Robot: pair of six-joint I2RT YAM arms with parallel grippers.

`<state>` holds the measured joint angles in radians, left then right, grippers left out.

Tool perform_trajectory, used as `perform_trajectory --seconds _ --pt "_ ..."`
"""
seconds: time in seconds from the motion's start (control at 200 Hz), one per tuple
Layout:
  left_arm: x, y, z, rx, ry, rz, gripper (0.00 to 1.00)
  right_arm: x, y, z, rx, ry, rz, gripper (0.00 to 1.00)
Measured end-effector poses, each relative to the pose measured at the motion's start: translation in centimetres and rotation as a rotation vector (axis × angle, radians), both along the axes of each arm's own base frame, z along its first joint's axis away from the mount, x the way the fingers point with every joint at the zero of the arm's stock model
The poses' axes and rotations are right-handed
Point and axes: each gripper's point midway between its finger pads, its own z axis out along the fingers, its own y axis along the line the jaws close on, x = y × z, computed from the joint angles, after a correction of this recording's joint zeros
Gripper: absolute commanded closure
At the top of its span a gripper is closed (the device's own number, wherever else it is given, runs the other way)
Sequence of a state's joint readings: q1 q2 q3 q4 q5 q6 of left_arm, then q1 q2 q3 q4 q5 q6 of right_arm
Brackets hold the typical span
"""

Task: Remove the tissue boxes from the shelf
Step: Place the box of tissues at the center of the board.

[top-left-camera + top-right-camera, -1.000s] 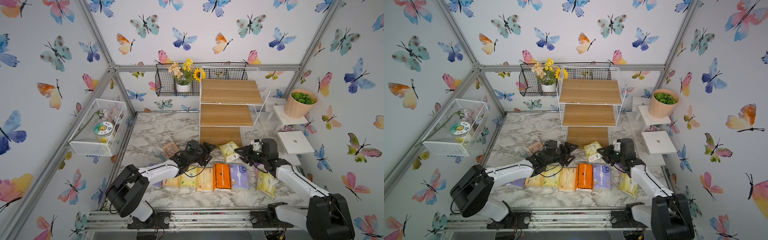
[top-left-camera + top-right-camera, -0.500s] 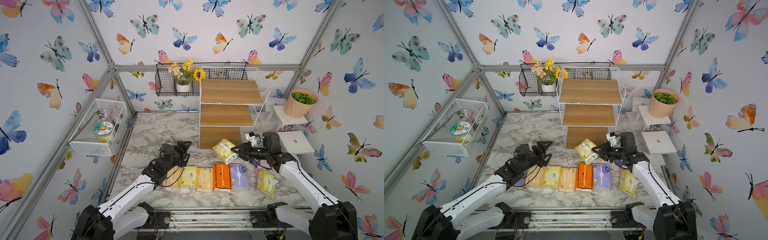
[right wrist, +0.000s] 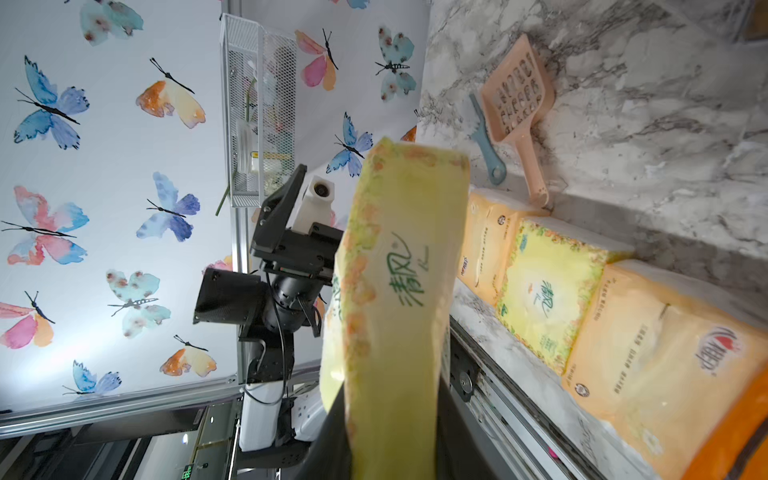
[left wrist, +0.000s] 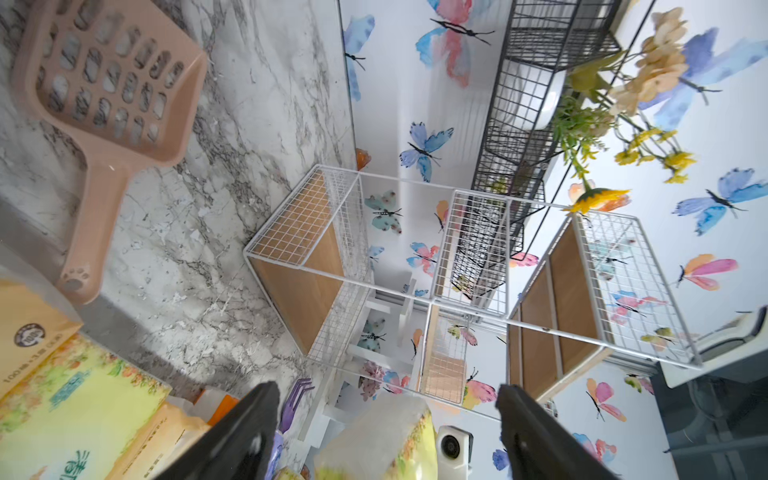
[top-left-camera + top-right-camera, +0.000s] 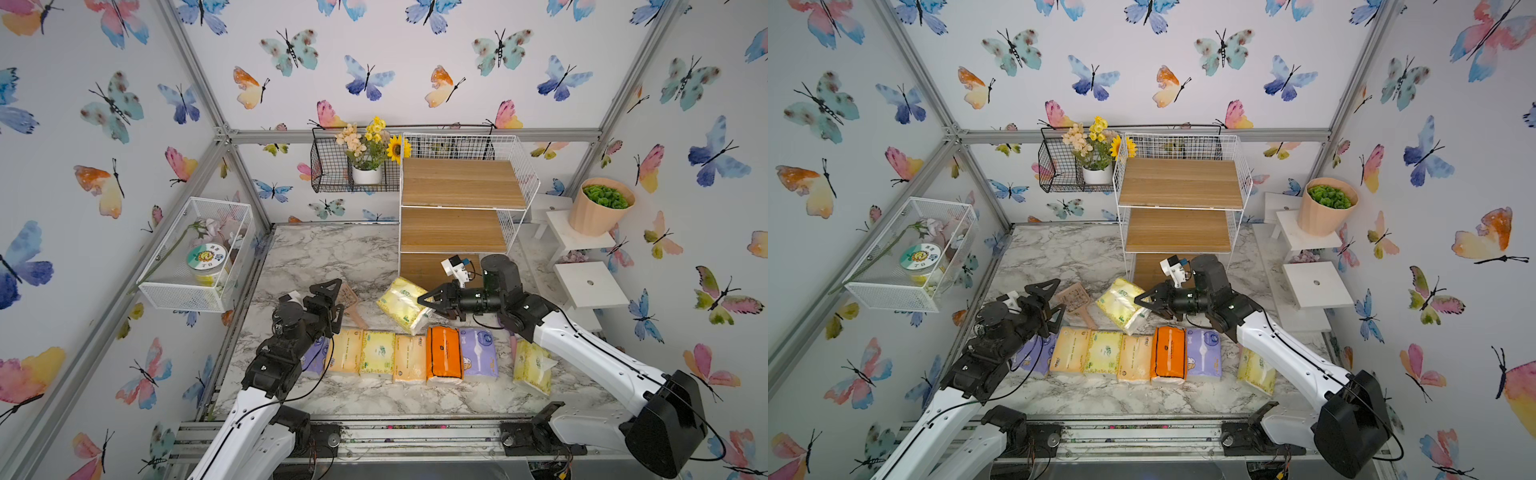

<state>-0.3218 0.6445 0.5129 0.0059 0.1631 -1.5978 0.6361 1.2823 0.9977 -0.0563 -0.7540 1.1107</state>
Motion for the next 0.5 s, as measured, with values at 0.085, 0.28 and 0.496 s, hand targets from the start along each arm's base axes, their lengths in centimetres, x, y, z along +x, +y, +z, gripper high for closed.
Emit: perform_trajectory --seconds 0.085,0.28,0.496 --pt "0.1 -0.8 0.1 -0.022 -0.036 -0.044 0.09 0.9 0.9 1.3 0.021 -0.014 -0.014 0.77" --pt "0.3 -2.9 2.7 -0.034 -0.141 -0.162 0.05 2.7 3.0 4.5 0.099 -0.052 -0.040 0.77" --pt "0.4 -4.3 7.8 -0.069 -0.320 -0.245 0.05 3.4 5.2 6.5 0.156 -0.068 -0.048 0.77"
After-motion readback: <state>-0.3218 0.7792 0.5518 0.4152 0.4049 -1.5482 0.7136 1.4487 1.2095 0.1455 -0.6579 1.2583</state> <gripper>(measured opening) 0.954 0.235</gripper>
